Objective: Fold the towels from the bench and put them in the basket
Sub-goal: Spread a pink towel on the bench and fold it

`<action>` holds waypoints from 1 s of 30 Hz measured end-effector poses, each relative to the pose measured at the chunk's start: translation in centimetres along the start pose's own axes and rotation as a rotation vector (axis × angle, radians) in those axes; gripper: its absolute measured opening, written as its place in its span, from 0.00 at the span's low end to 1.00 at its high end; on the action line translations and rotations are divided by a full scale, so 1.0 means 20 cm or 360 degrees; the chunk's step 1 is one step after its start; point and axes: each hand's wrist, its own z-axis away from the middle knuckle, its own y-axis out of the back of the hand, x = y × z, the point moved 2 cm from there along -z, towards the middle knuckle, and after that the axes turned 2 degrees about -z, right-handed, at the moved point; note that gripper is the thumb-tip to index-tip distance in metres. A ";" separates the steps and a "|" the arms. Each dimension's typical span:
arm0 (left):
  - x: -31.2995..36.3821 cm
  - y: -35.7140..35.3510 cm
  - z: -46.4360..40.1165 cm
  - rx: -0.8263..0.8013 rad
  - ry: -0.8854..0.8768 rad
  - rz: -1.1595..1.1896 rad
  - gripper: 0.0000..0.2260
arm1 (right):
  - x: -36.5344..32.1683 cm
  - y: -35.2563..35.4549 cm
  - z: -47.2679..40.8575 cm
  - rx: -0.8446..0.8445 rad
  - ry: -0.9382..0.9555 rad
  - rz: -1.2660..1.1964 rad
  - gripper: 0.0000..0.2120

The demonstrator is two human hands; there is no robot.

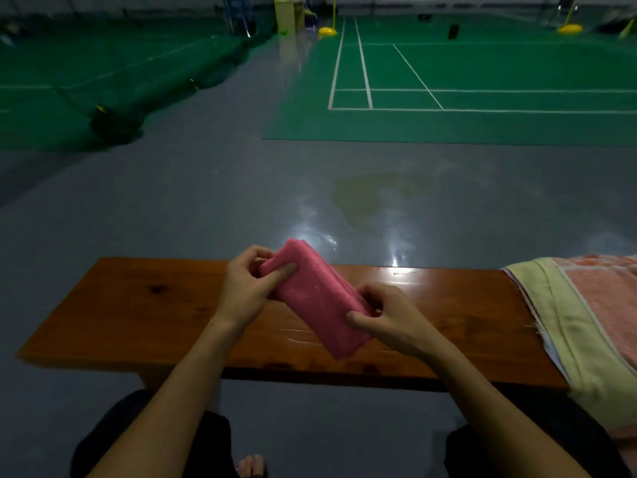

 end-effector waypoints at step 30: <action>-0.66 2.24 1.81 0.1825 0.0444 0.0076 0.13 | -1.30 -2.33 0.16 -0.1164 0.0524 0.0345 0.12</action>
